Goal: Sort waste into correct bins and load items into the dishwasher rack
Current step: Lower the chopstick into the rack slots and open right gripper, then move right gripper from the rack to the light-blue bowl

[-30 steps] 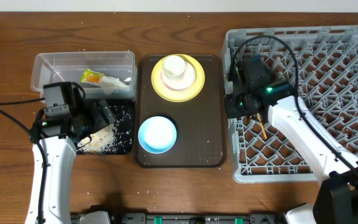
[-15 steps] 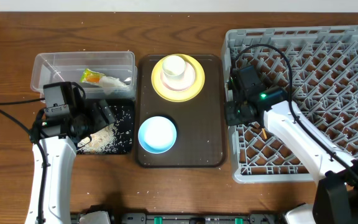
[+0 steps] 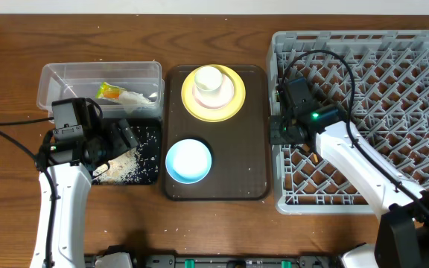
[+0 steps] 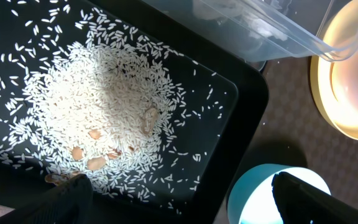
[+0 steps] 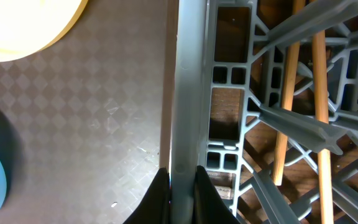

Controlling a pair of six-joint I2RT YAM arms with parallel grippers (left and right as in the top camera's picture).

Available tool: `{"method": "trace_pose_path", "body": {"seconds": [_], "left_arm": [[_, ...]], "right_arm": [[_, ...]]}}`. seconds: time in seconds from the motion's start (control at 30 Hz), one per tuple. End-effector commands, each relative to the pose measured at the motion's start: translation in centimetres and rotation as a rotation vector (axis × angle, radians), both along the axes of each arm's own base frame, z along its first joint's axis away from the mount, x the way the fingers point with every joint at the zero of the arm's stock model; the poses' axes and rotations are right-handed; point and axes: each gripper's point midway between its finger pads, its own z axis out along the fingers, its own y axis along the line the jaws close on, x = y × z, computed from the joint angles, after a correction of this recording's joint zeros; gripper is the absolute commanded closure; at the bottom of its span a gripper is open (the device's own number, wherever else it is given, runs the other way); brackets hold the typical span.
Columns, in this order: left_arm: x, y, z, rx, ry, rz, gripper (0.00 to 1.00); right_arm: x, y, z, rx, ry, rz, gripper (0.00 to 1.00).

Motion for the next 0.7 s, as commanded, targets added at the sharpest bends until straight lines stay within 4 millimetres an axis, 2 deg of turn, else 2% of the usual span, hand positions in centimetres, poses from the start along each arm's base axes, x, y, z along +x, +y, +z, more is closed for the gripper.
{"method": "trace_pose_path", "body": {"seconds": [0.0, 0.4, 0.67], "left_arm": [[0.44, 0.30, 0.62, 0.009, -0.017, 0.005, 0.05], [0.44, 0.30, 0.62, 0.009, -0.017, 0.005, 0.05], [0.44, 0.30, 0.62, 0.009, -0.017, 0.005, 0.05]], "right_arm": [[0.54, 0.41, 0.12, -0.001, -0.025, 0.026, 0.99], [0.40, 0.90, 0.16, 0.061, 0.001, -0.065, 0.99], [0.62, 0.90, 0.48, 0.053, -0.012, -0.037, 0.96]]}}
